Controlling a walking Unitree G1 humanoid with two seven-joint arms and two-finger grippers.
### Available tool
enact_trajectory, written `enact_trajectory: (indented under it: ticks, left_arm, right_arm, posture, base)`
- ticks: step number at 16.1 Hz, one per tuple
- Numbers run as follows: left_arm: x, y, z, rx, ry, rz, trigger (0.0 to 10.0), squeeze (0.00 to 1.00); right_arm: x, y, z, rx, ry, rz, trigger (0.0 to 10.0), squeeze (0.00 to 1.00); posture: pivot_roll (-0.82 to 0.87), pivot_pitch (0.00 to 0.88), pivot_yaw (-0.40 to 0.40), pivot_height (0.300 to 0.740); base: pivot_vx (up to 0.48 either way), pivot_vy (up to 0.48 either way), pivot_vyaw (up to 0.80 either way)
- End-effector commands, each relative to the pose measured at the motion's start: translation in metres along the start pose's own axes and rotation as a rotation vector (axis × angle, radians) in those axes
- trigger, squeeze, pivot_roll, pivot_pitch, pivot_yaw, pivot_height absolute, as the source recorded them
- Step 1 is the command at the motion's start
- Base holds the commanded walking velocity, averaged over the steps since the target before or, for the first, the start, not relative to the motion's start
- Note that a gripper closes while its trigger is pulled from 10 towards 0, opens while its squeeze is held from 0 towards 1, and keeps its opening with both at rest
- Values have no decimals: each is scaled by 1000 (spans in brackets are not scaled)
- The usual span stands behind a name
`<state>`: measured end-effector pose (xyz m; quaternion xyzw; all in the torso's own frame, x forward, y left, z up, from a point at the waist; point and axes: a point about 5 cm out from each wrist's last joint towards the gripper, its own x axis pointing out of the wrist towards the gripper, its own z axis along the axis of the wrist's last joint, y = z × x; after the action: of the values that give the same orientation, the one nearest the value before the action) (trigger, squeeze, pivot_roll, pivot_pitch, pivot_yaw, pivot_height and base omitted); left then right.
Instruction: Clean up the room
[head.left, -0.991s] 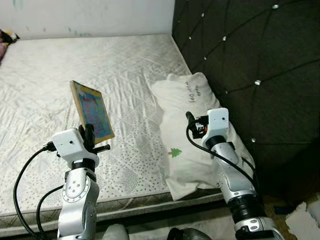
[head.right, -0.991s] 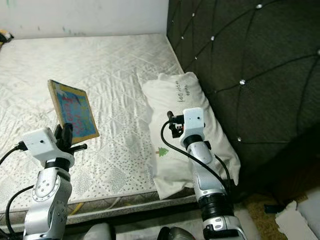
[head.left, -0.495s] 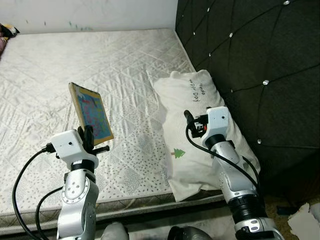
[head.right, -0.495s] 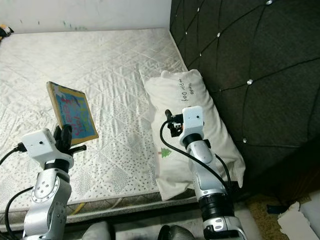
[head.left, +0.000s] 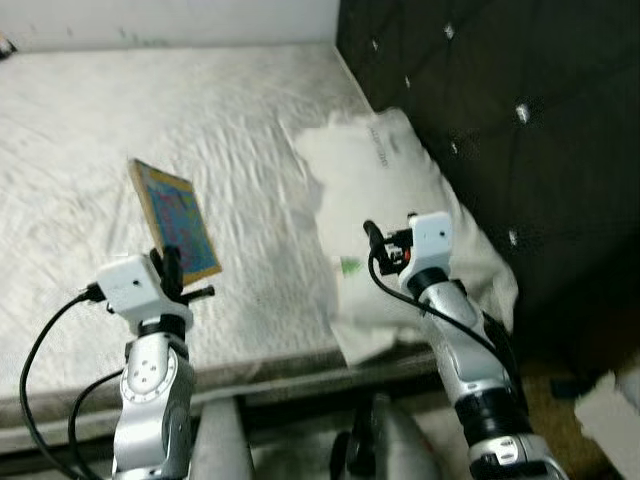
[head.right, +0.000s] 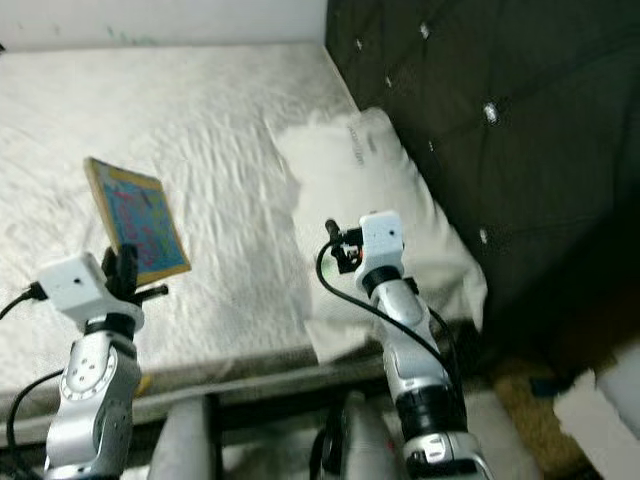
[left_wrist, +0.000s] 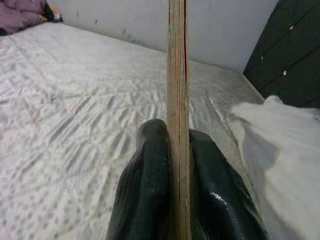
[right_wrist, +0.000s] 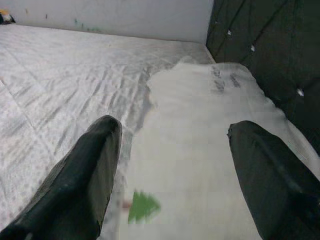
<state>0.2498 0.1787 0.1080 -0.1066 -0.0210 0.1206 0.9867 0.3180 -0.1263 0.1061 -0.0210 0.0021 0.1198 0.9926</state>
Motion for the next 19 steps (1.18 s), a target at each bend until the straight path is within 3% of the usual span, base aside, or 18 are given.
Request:
enact_trajectory:
  ticks: [1,16,19]
  left_arm:
    - [3,0,10,-7,-49,16,10000,0]
    - [4,3,13,-19,-71,5,10000,0]
    - [3,2,13,-24,-74,-7,10000,0]
  right_arm:
    - [0,-1,2,5,-3,-1,10000,0]
    - [2,3,1,-17,1,40,10000,0]
    - [2,4,1,-20,1,39,10000,0]
  posture:
    - [51,80,-52,613]
    - [55,83,-58,601]
    - [54,89,-58,601]
  base:
    - [0,0,0]
    - [0,0,0]
    - [284,0,0]
